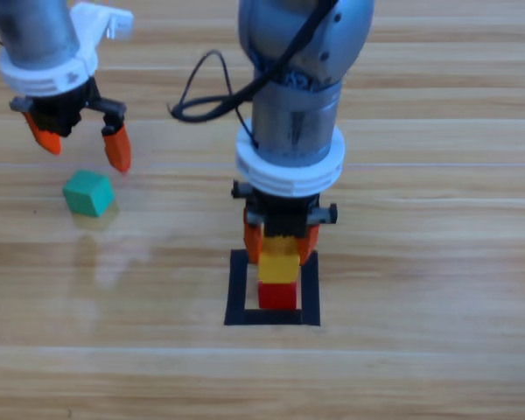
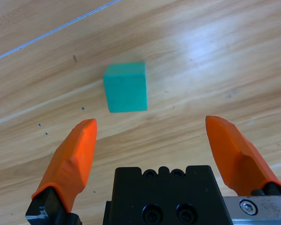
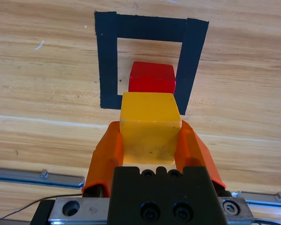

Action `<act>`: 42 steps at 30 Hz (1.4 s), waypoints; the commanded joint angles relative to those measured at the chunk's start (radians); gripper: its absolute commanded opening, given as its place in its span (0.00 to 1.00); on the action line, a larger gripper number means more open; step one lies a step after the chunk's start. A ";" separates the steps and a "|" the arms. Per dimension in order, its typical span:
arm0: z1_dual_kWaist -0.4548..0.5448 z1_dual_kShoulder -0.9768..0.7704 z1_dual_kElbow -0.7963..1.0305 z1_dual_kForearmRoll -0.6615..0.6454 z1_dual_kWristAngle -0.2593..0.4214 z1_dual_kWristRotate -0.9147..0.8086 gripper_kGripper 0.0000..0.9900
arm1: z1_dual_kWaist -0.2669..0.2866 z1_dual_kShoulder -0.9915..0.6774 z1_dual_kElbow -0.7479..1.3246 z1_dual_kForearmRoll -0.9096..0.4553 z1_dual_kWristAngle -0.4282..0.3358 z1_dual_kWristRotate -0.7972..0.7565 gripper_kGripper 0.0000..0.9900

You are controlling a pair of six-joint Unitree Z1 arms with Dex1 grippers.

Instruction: Stack the blocks in the rectangular block: red at the bottom, yellow in the middle, green on top

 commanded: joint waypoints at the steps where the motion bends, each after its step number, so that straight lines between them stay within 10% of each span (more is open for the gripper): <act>1: 0.014 0.098 0.025 -0.040 0.029 -0.006 1.00 | 0.023 0.056 0.000 0.011 -0.011 -0.012 0.00; 42: 0.034 0.124 0.125 -0.160 0.059 -0.052 1.00 | 0.010 0.085 0.007 0.011 -0.014 -0.029 0.00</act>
